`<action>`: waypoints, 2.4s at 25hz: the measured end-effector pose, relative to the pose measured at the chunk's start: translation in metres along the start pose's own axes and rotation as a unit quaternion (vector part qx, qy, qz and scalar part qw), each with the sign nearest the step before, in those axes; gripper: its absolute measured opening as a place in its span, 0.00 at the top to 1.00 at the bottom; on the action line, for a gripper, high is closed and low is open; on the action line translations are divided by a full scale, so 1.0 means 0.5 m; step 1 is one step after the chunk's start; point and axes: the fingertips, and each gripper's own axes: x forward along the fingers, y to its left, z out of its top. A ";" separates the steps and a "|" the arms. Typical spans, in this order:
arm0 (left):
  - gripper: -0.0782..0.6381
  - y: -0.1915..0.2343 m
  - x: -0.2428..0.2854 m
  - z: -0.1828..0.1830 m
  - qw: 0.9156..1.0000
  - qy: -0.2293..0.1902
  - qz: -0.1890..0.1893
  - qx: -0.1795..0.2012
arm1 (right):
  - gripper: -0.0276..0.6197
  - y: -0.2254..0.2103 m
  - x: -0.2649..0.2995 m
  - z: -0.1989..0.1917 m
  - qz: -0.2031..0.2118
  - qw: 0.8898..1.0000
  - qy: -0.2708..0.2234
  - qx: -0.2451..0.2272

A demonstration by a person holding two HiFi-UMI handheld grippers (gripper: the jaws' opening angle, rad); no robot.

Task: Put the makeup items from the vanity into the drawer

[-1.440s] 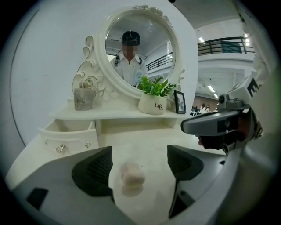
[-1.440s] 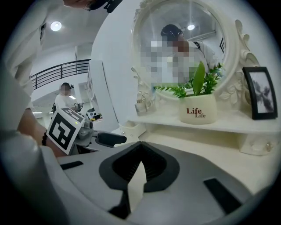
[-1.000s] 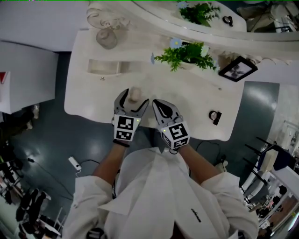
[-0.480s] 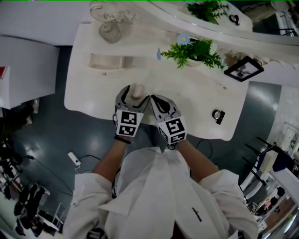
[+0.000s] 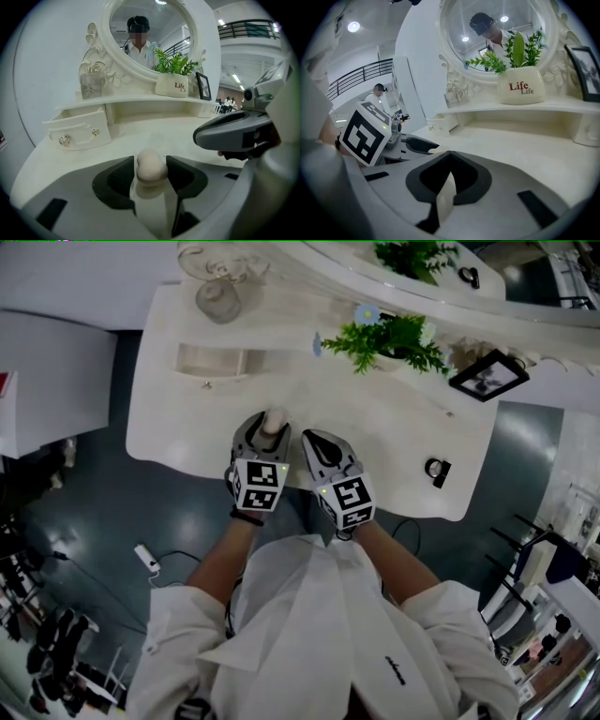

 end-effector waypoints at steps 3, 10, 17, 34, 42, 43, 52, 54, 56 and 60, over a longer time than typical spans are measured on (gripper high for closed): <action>0.61 -0.005 0.002 -0.006 1.000 0.010 0.001 0.005 | 0.93 -0.003 -0.004 0.003 -0.002 1.000 -0.003 0.000; 0.69 -0.007 -0.010 0.020 1.000 -0.019 -0.003 0.007 | 0.93 0.002 -0.004 0.019 0.000 1.000 -0.008 -0.002; 0.70 0.013 -0.036 0.052 0.999 -0.039 0.000 -0.009 | 0.93 0.012 0.016 0.048 0.007 1.000 -0.009 -0.007; 0.70 0.142 -0.113 0.156 0.991 -0.114 0.048 -0.059 | 0.93 0.064 0.137 0.188 0.043 0.996 -0.036 -0.062; 0.70 0.244 -0.117 0.181 0.985 -0.130 0.087 -0.076 | 0.93 0.082 0.198 0.241 0.054 0.994 -0.050 -0.079; 0.70 0.253 -0.114 0.183 0.984 -0.131 0.091 -0.078 | 0.93 0.084 0.204 0.245 0.055 0.994 -0.051 -0.082; 0.70 0.301 -0.083 0.193 0.981 -0.135 0.107 -0.094 | 0.93 0.089 0.248 0.262 0.058 0.993 -0.054 -0.085; 0.70 0.305 -0.077 0.194 0.980 -0.135 0.107 -0.095 | 0.93 0.089 0.257 0.266 0.058 0.993 -0.056 -0.086; 0.70 0.308 -0.071 0.195 0.980 -0.135 0.108 -0.095 | 0.93 0.088 0.265 0.270 0.057 0.993 -0.057 -0.087; 0.70 0.314 -0.061 0.194 0.981 -0.131 0.108 -0.097 | 0.93 0.089 0.277 0.273 0.055 0.993 -0.056 -0.088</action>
